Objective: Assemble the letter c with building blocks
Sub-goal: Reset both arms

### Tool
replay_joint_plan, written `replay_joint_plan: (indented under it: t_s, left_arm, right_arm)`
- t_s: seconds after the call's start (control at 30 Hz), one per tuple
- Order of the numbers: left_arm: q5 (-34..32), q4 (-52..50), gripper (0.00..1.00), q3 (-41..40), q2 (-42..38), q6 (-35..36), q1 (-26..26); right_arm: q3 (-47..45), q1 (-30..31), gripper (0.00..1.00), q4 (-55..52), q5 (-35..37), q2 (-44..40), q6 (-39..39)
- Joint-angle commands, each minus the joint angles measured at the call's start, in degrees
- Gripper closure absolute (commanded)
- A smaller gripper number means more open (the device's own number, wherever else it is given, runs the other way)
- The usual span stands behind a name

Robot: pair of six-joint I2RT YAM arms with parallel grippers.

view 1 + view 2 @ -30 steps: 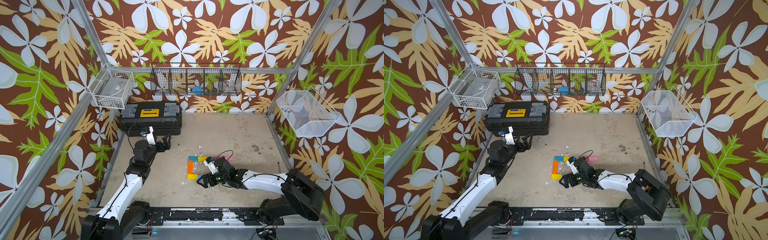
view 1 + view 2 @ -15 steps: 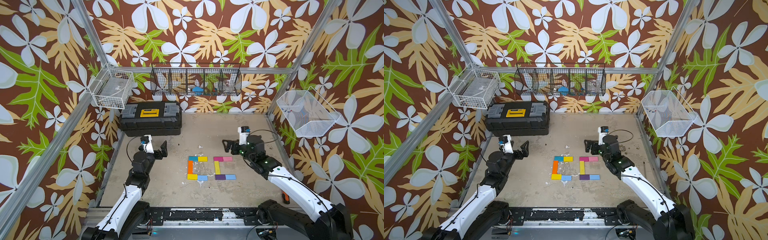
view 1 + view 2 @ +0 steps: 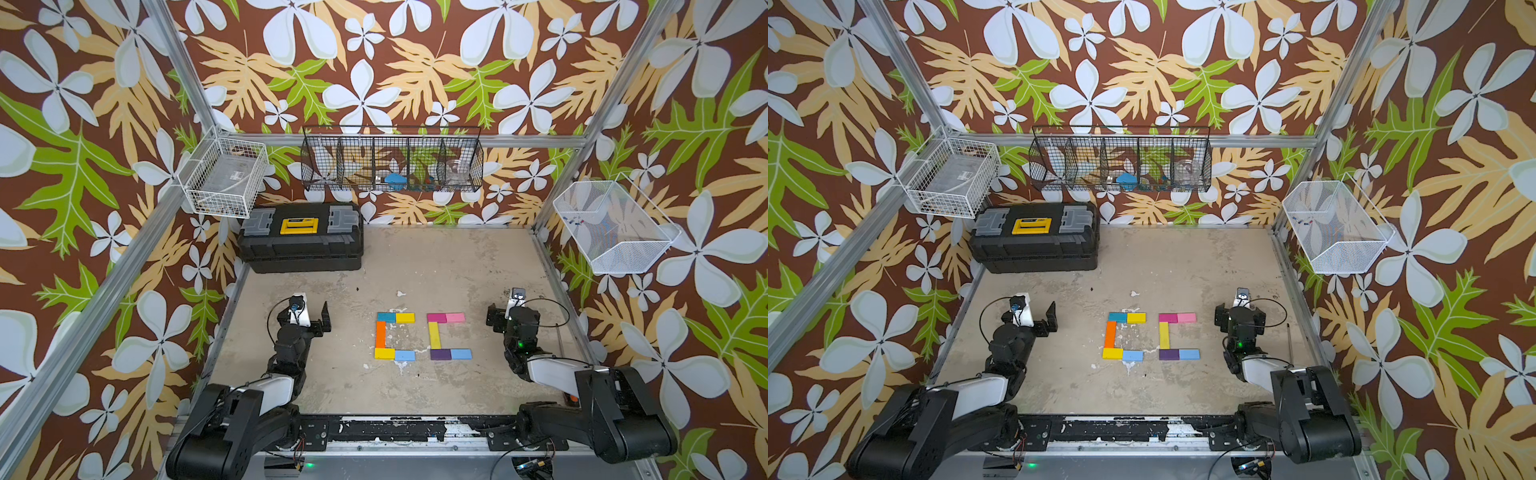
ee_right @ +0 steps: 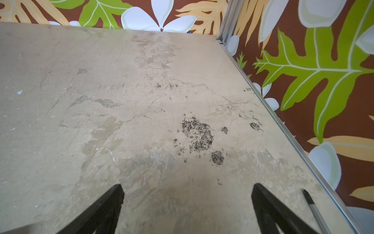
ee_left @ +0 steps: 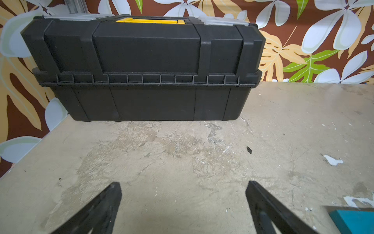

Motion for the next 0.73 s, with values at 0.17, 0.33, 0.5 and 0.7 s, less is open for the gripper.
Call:
replay_joint_plan:
  t_s: [0.17, 0.33, 0.5, 0.7]
  left_arm:
    - [2.80, 9.10, 0.00, 5.56, 11.52, 1.03, 2.48]
    - [3.76, 9.94, 0.00, 6.33, 12.97, -1.24, 4.30]
    - [3.77, 9.71, 0.00, 6.27, 12.71, -1.20, 4.32]
    - [3.65, 9.59, 0.00, 6.27, 12.64, -1.17, 4.30]
  right_arm:
    - [-0.55, -1.56, 0.00, 22.79, -6.27, 9.64, -0.51]
    - [-1.25, -1.53, 0.00, 23.80, -6.13, 9.04, -0.57]
    - [-1.29, -0.41, 0.00, 24.95, -4.63, 9.76, -1.53]
    - [-0.36, -2.16, 0.00, 23.27, -7.87, 9.97, -0.49]
